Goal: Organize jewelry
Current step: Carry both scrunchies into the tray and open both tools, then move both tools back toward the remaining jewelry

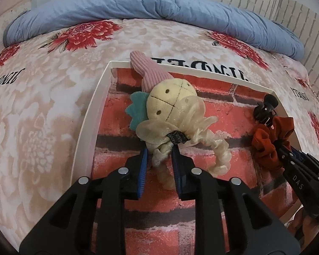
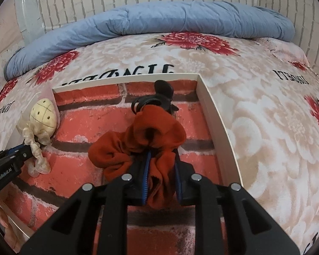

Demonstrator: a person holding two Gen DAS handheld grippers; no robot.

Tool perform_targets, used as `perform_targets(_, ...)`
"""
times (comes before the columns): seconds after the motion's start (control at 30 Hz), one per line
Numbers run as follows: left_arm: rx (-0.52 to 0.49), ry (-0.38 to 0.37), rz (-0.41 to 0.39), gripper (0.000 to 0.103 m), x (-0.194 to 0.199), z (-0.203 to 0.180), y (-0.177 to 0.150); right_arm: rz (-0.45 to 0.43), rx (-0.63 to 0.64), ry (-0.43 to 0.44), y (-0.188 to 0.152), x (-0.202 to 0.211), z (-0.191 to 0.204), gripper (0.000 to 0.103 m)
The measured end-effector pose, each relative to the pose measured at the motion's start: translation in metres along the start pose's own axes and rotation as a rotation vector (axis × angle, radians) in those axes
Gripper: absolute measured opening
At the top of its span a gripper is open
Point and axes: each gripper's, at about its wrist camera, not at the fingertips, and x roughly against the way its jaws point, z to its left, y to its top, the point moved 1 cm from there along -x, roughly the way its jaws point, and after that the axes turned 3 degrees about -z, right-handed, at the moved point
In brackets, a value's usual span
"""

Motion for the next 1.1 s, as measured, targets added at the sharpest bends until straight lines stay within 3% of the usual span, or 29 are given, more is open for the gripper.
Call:
perform_targets(0.2, -0.013, 0.016, -0.007, 0.033, 0.001, -0.002, -0.001, 0.004, 0.014, 0.0, -0.001, 0.0, 0.003, 0.033)
perform_targets(0.37, -0.013, 0.03, -0.033, 0.056, 0.009, 0.0, 0.001, -0.004, 0.015, 0.005, -0.001, 0.004, 0.004, 0.057)
perform_targets(0.53, -0.043, 0.075, -0.081, 0.083, 0.022, -0.004, 0.002, -0.026, 0.022, 0.005, 0.001, 0.016, 0.001, 0.07)
perform_targets(0.6, -0.057, 0.074, -0.086, 0.086, 0.026, -0.007, 0.003, -0.039, 0.019, 0.007, 0.002, 0.022, -0.001, 0.081)
perform_targets(0.73, -0.07, 0.074, -0.121, 0.098, 0.042, -0.011, 0.004, -0.058, 0.011, 0.008, 0.006, 0.034, -0.007, 0.086)
perform_targets(0.87, -0.087, 0.068, -0.159, 0.098, 0.063, -0.015, 0.006, -0.092, -0.007, 0.02, 0.011, 0.049, -0.015, 0.095)
perform_targets(1.1, -0.135, 0.097, -0.22, 0.098, 0.104, -0.022, 0.002, -0.19, -0.009, 0.038, 0.02, 0.095, -0.028, 0.095)
